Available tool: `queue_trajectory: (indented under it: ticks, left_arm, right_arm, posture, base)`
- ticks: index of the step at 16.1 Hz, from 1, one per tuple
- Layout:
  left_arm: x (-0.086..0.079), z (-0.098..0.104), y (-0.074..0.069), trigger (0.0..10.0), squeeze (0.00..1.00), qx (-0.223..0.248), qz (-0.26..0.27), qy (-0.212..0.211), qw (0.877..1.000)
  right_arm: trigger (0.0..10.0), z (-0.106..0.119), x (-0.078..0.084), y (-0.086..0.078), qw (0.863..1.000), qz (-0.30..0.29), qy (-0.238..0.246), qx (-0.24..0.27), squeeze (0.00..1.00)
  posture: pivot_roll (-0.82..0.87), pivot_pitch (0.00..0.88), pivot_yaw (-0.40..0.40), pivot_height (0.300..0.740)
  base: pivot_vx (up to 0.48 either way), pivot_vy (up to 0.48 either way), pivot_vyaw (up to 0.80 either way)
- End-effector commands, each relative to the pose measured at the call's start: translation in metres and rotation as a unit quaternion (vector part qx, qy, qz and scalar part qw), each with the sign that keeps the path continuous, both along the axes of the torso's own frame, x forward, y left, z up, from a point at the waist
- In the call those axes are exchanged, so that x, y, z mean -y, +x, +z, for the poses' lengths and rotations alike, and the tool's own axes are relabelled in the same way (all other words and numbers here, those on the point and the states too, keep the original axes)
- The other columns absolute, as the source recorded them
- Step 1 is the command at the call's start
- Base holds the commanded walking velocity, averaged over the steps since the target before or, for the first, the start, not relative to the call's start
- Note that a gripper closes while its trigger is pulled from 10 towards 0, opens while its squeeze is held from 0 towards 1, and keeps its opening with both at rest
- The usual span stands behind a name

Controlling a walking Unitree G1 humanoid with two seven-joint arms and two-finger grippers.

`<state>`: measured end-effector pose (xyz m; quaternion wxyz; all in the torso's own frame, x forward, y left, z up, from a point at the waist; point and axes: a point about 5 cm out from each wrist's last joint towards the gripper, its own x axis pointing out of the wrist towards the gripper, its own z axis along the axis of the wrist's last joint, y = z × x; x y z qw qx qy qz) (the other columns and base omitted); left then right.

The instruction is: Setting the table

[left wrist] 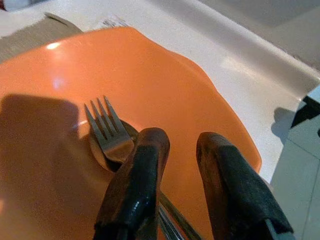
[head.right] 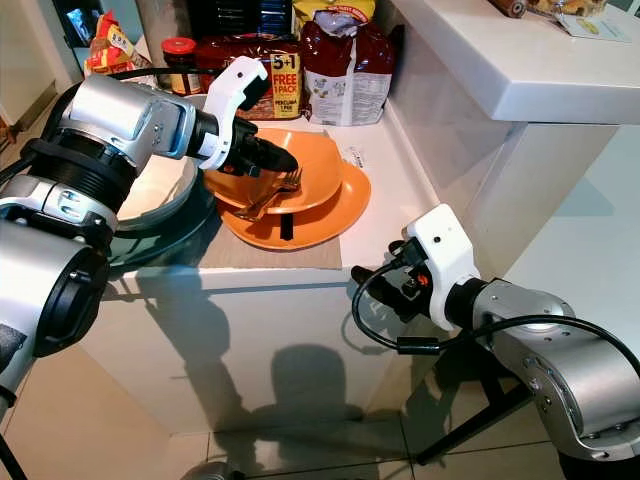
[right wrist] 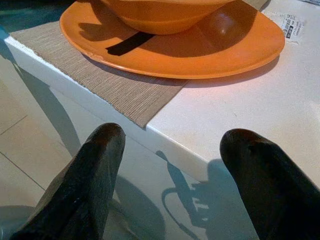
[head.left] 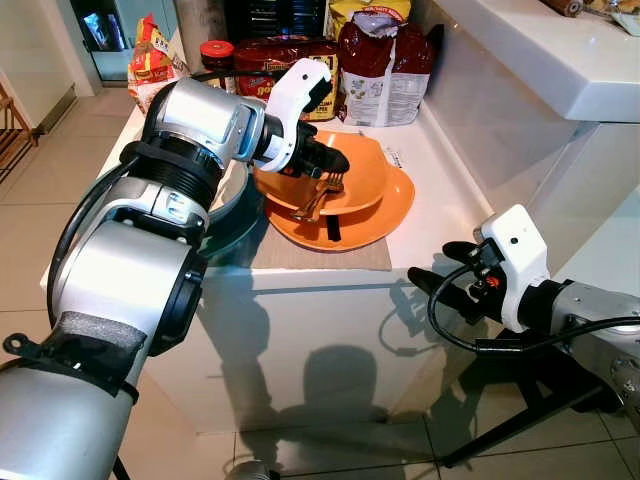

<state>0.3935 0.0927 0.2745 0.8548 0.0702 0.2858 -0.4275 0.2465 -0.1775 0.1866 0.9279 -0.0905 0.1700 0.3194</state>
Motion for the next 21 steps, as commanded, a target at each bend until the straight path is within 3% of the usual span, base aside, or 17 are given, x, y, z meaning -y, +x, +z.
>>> queue_trajectory:
  ticks: [1, 9, 18, 19, 21]
  left_arm:
    - [0.001, 0.008, -0.001, 10.0, 1.00, 0.010, -0.008, 0.010, 1.000]
    - [0.005, -0.007, -0.012, 10.0, 1.00, -0.031, -0.071, 0.028, 0.997]
    - [0.001, -0.016, -0.014, 10.0, 1.00, -0.041, -0.063, 0.042, 0.996]
    - [0.001, -0.017, -0.012, 10.0, 1.00, -0.060, -0.043, 0.005, 0.997]
    - [0.001, -0.014, -0.011, 10.0, 1.00, -0.075, -0.028, -0.028, 0.996]
  right_arm:
    - [10.0, 0.004, 0.000, 0.001, 1.000, 0.005, -0.003, 0.009, 0.00]
    - [10.0, 0.003, 0.001, 0.000, 1.000, 0.009, -0.007, 0.005, 0.00]
    - [10.0, 0.002, 0.001, 0.000, 1.000, 0.009, -0.007, 0.005, 0.00]
    - [10.0, 0.002, 0.001, 0.000, 1.000, 0.008, -0.006, 0.005, 0.00]
    - [10.0, 0.002, 0.001, -0.001, 1.000, 0.006, -0.006, 0.004, 0.00]
  posture:
    - [0.00, 0.000, -0.030, 0.740]
    - [0.00, 0.000, -0.034, 0.740]
    - [0.00, 0.000, -0.032, 0.740]
    - [0.00, 0.000, -0.030, 0.740]
    - [0.00, 0.000, -0.028, 0.740]
  base:
    - [0.000, 0.000, 0.00]
    - [0.000, 0.000, 0.00]
    - [0.000, 0.000, 0.00]
    - [0.000, 0.000, 0.00]
    - [0.000, 0.000, 0.00]
